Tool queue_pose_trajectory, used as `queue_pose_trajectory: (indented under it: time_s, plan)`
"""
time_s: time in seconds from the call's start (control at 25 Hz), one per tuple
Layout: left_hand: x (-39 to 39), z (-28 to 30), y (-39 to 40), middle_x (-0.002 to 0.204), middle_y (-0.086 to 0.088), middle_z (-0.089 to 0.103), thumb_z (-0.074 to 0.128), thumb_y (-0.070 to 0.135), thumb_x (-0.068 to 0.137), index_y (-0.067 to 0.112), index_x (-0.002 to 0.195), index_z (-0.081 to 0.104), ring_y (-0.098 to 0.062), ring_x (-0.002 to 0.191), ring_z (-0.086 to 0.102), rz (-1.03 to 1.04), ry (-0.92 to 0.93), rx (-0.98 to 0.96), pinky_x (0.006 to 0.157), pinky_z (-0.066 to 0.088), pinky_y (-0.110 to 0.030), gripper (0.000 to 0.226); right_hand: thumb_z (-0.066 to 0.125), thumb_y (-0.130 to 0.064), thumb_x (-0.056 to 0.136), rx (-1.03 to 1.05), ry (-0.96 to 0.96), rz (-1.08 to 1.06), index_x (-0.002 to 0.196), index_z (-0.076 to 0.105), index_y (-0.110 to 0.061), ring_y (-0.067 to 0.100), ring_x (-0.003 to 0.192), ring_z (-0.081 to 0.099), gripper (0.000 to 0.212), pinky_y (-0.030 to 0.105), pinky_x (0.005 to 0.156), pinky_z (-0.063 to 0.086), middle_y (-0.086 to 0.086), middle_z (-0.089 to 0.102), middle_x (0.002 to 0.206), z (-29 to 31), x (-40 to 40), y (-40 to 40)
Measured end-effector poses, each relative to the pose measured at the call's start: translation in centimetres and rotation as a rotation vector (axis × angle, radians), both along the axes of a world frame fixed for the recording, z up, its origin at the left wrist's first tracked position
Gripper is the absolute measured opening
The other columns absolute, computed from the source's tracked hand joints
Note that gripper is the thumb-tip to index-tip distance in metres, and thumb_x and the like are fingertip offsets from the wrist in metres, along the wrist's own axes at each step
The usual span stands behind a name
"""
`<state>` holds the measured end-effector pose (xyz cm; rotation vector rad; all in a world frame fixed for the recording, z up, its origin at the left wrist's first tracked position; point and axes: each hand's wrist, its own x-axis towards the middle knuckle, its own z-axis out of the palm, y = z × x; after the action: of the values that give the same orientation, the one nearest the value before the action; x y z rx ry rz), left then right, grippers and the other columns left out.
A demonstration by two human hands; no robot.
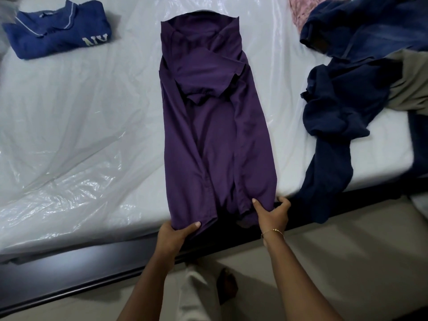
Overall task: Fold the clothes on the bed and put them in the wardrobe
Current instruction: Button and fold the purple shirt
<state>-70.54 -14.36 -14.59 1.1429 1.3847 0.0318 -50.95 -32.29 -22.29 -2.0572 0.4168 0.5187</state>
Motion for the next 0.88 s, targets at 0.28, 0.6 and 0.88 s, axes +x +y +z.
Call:
queue_pose_trajectory:
  time_s: [0.28,0.6,0.88]
  plan:
    - [2.2,3.8,-1.7,0.104,-0.020,0.077,0.070,0.009,0.093,0.006,0.117,0.067,-0.040,0.099,0.073,0.250,-0.103,-0.285,0.085,0.061,-0.052,0.024,0.084,0.004,0.107,0.125,0.085,-0.072,0.180,0.044,-0.014,0.044,0.124,0.082,0.085,0.065,0.121,0.078,0.026,0.075,0.161,3.2,1.4,1.1]
    - [8.9,11.3,6.1,0.102,-0.021,0.078,0.068,-0.006,0.092,0.020,0.132,0.039,-0.041,0.094,0.075,0.157,-0.285,-0.167,0.081,0.064,-0.047,0.055,0.070,0.004,0.116,0.349,0.318,0.302,0.143,0.071,-0.045,0.021,0.088,0.082,0.056,0.045,0.093,0.080,0.004,0.083,0.115,14.0,10.6,5.6]
    - [17.1,8.8,18.4,0.125,-0.035,0.066,0.052,0.010,0.103,0.000,0.121,0.063,-0.045,0.102,0.074,0.562,-0.564,-0.452,0.088,0.063,-0.038,0.023,0.066,-0.024,0.133,0.861,0.500,-0.346,0.182,0.055,-0.009,0.057,0.127,0.085,0.053,0.068,0.139,0.072,0.042,0.062,0.172,7.0,20.0,16.5]
